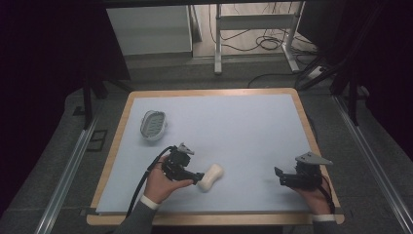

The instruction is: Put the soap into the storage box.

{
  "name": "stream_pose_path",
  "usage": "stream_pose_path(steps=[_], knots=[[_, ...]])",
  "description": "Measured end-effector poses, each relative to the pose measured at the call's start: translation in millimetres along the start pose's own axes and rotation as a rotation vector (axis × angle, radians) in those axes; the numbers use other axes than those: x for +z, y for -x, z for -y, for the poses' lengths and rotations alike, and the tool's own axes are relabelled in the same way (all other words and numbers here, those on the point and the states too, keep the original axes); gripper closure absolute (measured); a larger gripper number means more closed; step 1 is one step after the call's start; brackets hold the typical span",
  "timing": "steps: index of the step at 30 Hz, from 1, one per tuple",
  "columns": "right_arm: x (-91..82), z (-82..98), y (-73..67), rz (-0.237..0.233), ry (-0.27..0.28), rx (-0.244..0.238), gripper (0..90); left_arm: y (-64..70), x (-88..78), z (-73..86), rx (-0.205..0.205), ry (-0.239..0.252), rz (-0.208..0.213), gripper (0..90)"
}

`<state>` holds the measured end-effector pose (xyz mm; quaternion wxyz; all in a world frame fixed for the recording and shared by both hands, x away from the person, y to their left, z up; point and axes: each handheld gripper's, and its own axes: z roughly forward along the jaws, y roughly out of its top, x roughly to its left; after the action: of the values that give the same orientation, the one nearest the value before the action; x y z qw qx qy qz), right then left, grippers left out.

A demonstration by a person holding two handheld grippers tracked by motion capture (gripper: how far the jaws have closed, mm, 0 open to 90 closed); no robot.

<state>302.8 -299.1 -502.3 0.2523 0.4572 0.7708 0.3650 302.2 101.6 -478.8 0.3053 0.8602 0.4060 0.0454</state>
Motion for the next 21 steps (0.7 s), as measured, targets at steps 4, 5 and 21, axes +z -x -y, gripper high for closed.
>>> stream_pose_path(steps=[4,5,21], knots=[[-0.1,0.5,1.0,0.001,-0.004,0.004,6.8,2.0,3.7,-2.1,0.002,-0.008,0.004,24.3],[-0.1,0.6,1.1,0.001,-0.006,0.004,6.8,2.5,4.4,-2.5,0.004,-0.009,0.006,24.2],[-1.0,1.1,4.5,0.009,-0.009,0.014,6.8,17.7,20.5,-13.6,0.039,-0.043,0.028,24.5]])
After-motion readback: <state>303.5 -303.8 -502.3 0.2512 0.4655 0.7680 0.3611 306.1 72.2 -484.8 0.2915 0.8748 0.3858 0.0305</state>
